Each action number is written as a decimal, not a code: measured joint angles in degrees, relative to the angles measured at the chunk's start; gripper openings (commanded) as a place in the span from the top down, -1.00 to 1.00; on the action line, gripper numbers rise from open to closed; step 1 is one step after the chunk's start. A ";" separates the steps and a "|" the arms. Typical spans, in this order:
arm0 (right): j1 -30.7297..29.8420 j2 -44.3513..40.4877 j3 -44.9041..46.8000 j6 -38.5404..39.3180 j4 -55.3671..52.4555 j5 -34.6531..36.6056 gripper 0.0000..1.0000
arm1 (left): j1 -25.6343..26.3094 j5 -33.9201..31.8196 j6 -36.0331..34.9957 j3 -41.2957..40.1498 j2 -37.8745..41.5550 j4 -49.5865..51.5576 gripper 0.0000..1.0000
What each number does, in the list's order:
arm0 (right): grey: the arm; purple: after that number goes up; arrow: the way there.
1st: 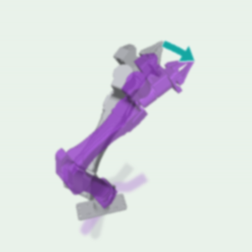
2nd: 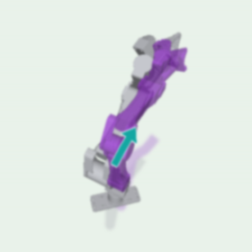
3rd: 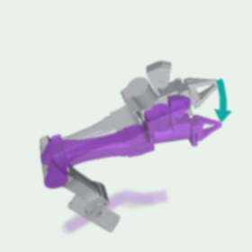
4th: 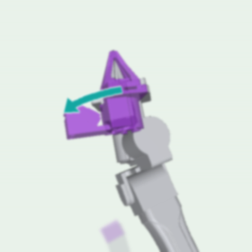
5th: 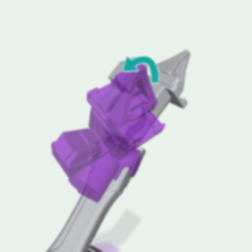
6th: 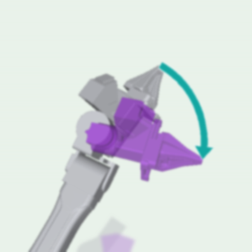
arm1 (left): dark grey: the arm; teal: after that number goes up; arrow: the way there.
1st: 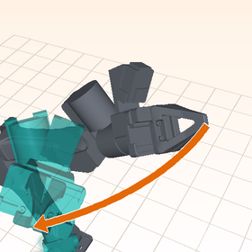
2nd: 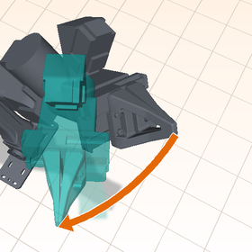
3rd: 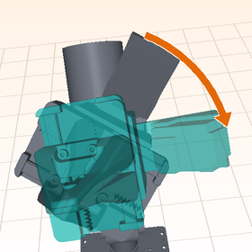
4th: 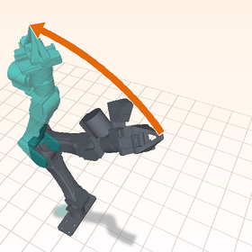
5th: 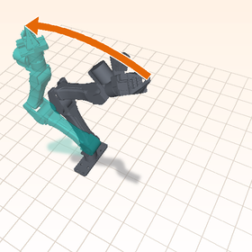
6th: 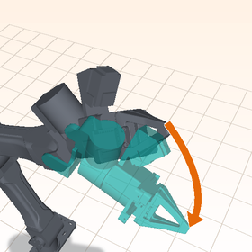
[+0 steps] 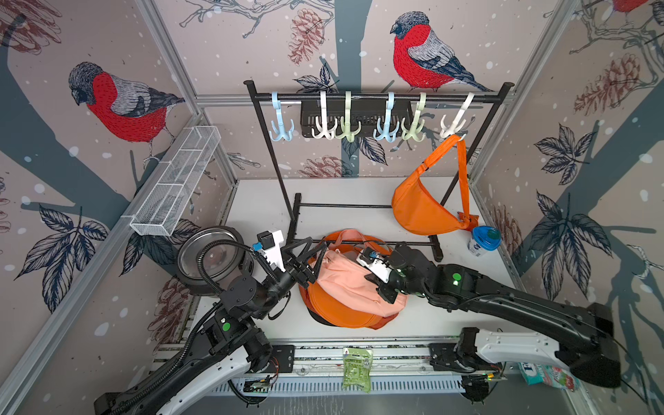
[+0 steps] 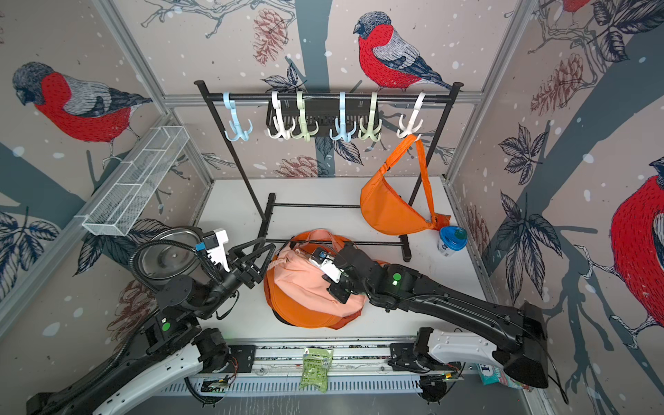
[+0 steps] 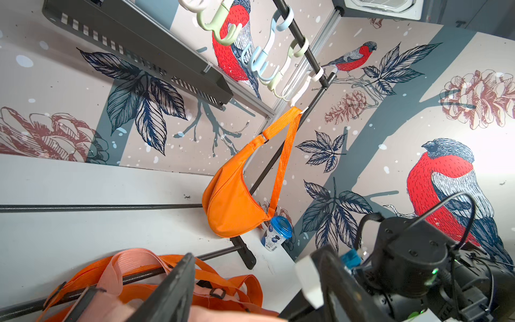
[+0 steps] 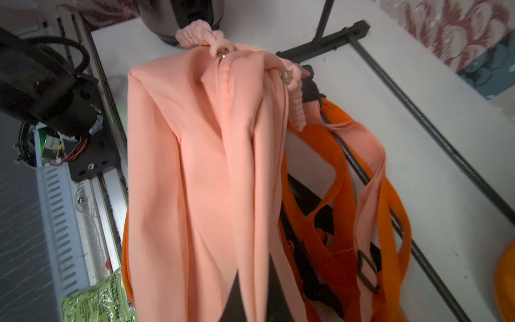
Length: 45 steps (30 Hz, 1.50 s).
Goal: Hang the bag on a hook
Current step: Pick up the bag from the bag.
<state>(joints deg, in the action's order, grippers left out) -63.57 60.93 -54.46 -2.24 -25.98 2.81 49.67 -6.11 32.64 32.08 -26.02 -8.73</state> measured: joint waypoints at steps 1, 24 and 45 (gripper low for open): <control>0.42 -1.84 0.42 -0.52 1.33 0.92 0.92 | 0.00 0.28 0.02 0.02 -0.22 -0.13 -0.40; 9.60 -21.07 10.36 -4.85 23.96 5.90 0.84 | 0.61 22.60 5.49 2.25 -22.18 -17.57 -0.58; -12.98 -7.43 10.58 1.49 30.88 36.85 0.81 | 3.91 19.26 4.85 8.57 -33.07 -21.42 -0.36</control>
<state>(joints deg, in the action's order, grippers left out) -76.55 53.49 -43.88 -0.75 4.91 39.66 53.58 13.15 37.50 40.64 -59.09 -30.15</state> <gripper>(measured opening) 0.089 0.690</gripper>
